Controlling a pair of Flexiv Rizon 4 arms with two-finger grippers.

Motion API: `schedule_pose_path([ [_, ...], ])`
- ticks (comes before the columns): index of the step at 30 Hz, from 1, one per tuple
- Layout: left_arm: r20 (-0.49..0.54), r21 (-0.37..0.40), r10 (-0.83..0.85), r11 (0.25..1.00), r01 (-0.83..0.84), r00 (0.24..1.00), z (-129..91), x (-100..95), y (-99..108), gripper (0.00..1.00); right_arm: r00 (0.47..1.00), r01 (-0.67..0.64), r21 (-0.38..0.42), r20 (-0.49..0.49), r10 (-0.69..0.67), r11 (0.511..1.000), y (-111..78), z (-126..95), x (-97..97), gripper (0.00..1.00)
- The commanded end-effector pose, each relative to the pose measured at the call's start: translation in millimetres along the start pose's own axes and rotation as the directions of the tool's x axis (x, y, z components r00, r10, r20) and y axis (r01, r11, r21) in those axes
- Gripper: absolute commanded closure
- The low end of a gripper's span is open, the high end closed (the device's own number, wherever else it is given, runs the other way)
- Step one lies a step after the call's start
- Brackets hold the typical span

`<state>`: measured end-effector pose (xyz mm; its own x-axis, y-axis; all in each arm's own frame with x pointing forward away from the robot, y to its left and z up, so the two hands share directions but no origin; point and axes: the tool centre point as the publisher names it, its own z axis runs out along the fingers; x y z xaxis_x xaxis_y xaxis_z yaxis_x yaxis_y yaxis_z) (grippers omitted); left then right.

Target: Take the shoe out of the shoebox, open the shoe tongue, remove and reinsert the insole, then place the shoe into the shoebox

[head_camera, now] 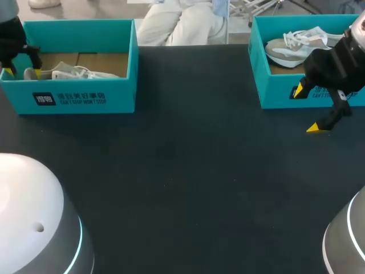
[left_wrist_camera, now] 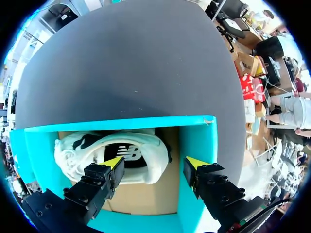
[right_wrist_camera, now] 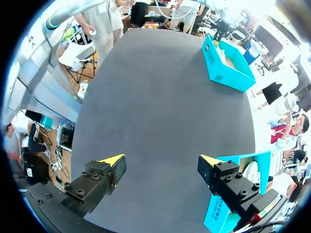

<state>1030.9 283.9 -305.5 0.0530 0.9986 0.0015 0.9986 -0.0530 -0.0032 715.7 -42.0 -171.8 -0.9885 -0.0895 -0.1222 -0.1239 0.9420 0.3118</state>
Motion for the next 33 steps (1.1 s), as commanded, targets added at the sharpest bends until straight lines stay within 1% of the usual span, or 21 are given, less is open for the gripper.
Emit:
schedule_pose_path([
  [1, 0.015, -0.033, 0.001, 0.999, 0.0, 1.0, -21.1, 3.0, -13.7, 0.2, 1.0, -0.001, 0.003, -0.003, 0.001, 1.0, 1.0, 1.7, -2.0, 0.0],
  [4, 0.025, -0.038, -0.01, 0.999, 0.011, 1.0, -37.2, 5.2, -17.2, 0.19, 1.0, -0.001, 0.003, -0.003, 0.001, 1.0, 1.0, 1.7, -2.0, 0.0],
  [8, 0.035, -0.024, -0.044, 0.999, 0.045, 0.998, -63.0, 9.9, -25.1, 0.14, 1.0, -0.001, 0.003, -0.003, 0.001, 1.0, 1.0, 1.7, -2.0, 0.0],
  [9, 0.044, -0.028, -0.054, 0.998, 0.055, 0.998, -69.3, 11.1, -28.3, 0.14, 1.0, -0.001, 0.003, -0.003, 0.001, 1.0, 1.0, 1.7, -2.0, 0.0],
  [10, 0.03, -0.025, -0.065, 0.998, 0.066, 0.997, -76.1, 11.7, -32.6, 0.13, 1.0, -0.001, 0.003, -0.003, 0.001, 1.0, 1.0, 1.7, -2.0, 0.0],
  [15, 0.04, -0.01, -0.096, 0.995, 0.097, 0.995, -98.6, 12.3, -53.9, 0.07, 1.0, -0.001, 0.003, -0.003, 0.001, 1.0, 1.0, 1.7, -2.0, 0.0],
  [16, 0.033, -0.005, -0.103, 0.995, 0.103, 0.994, -102.2, 11.6, -59.3, 0.05, 0.997, -0.071, 0.002, -0.005, 0.071, 0.997, -3.9, -0.9, -10.1, 0.0],
  [18, 0.05, 0.004, -0.119, 0.993, 0.119, 0.992, -106.3, 11.4, -67.3, 0.0, 0.974, -0.224, -0.019, -0.026, 0.224, 0.974, -14.0, -5.9, -24.7, 0.0],
  [19, 0.044, 0.01, -0.126, 0.992, 0.126, 0.991, -107.7, 10.4, -71.9, 0.0, 0.957, -0.29, -0.017, -0.038, 0.289, 0.957, -19.1, -7.8, -31.5, 0.0],
  [20, 0.04, 0.014, -0.135, 0.991, 0.134, 0.99, -108.7, 9.5, -76.3, 0.0, 0.93, -0.365, 0.006, -0.039, 0.365, 0.931, -24.0, -10.2, -38.0, 0.0],
  [22, 0.049, 0.032, -0.149, 0.989, 0.147, 0.988, -111.4, 8.2, -84.5, 0.0, 0.889, -0.458, -0.018, -0.019, 0.458, 0.889, -30.6, -16.8, -52.7, 0.0],
  [23, 0.043, 0.031, -0.156, 0.987, 0.155, 0.987, -113.4, 6.9, -89.1, 0.0, 0.859, -0.513, -0.014, -0.004, 0.513, 0.858, -34.0, -21.3, -60.1, 0.0],
  [24, 0.039, 0.022, -0.165, 0.986, 0.164, 0.986, -115.3, 6.2, -93.3, 0.0, 0.842, -0.538, -0.036, 0.018, 0.539, 0.842, -37.9, -25.2, -69.2, 0.0],
  [25, 0.039, 0.022, -0.165, 0.986, 0.164, 0.986, -115.3, 6.2, -93.3, 0.0, 0.801, -0.597, -0.04, 0.028, 0.598, 0.801, -43.2, -28.7, -77.9, 0.0],
  [26, 0.039, 0.022, -0.165, 0.986, 0.164, 0.986, -115.3, 6.2, -93.3, 0.0, 0.783, -0.62, -0.028, 0.027, 0.621, 0.784, -46.3, -30.3, -84.0, 0.0],
  [27, 0.039, 0.022, -0.165, 0.986, 0.164, 0.986, -115.3, 6.2, -93.3, 0.0, 0.761, -0.649, 0.012, 0.041, 0.648, 0.761, -52.8, -35.0, -99.3, 0.0],
  [33, 0.039, 0.022, -0.165, 0.986, 0.164, 0.986, -115.3, 6.2, -93.3, 0.0, 0.761, -0.649, 0.012, 0.041, 0.648, 0.761, -52.8, -35.0, -99.3, 0.0],
])
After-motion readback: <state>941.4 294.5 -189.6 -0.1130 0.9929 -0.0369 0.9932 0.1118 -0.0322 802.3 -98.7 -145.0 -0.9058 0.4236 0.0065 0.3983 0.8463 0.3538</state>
